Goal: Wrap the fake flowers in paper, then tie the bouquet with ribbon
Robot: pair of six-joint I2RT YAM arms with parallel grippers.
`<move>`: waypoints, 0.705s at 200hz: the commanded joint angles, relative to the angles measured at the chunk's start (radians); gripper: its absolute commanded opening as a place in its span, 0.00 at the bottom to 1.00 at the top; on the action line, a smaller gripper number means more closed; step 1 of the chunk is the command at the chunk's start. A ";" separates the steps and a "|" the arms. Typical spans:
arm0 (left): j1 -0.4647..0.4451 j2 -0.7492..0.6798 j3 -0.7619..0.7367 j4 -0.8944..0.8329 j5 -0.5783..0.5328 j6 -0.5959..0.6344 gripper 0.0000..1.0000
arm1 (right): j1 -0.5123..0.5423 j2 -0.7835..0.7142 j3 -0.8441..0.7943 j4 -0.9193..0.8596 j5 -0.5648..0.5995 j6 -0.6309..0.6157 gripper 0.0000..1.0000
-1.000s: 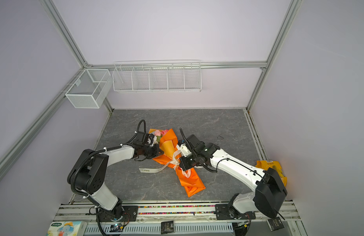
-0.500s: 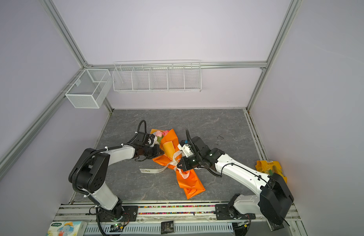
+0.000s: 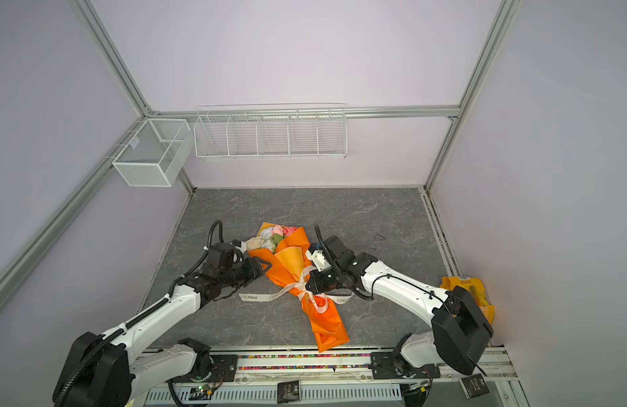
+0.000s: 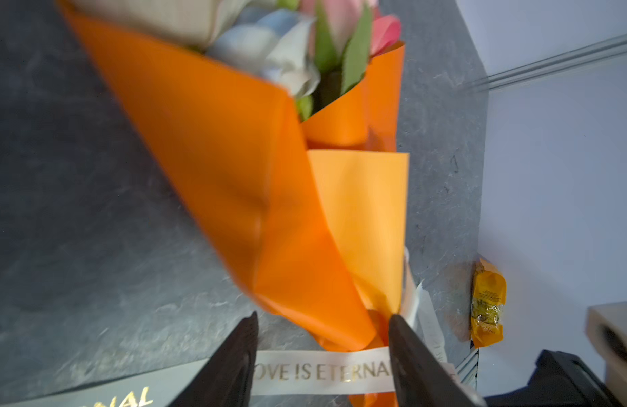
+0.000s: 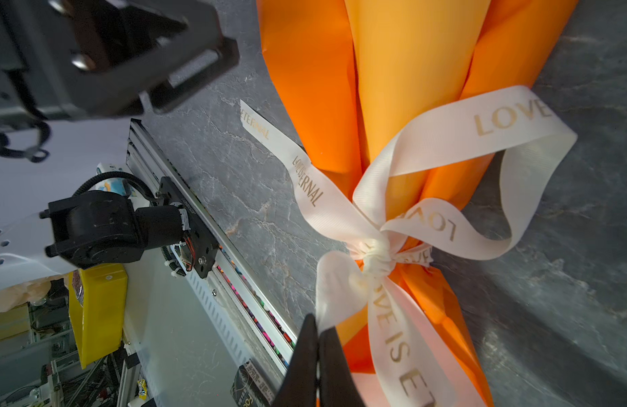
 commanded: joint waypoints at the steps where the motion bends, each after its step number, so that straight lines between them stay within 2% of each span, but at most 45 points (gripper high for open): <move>1: -0.002 0.001 -0.043 0.113 -0.017 -0.129 0.62 | -0.003 0.005 0.015 0.013 0.005 0.008 0.07; 29: -0.002 0.101 -0.072 0.298 0.043 -0.188 0.64 | 0.002 0.006 0.015 0.008 0.005 0.004 0.07; 42: -0.001 0.163 -0.072 0.368 0.065 -0.202 0.61 | 0.003 0.008 0.016 0.005 0.005 0.005 0.07; 51: -0.001 0.198 -0.074 0.402 0.068 -0.207 0.54 | 0.003 0.007 0.015 0.007 0.004 0.005 0.07; 81: 0.000 0.277 -0.077 0.495 0.041 -0.209 0.15 | 0.005 0.001 0.014 -0.023 0.012 -0.005 0.07; 87: 0.001 0.285 -0.072 0.499 0.030 -0.205 0.11 | 0.005 -0.004 0.014 -0.038 0.018 -0.010 0.07; 107: 0.022 0.301 -0.051 0.486 0.008 -0.176 0.00 | 0.000 -0.029 0.015 -0.129 0.072 -0.033 0.07; 141: 0.091 0.338 -0.019 0.486 0.028 -0.124 0.00 | -0.003 -0.067 0.027 -0.279 0.128 -0.092 0.07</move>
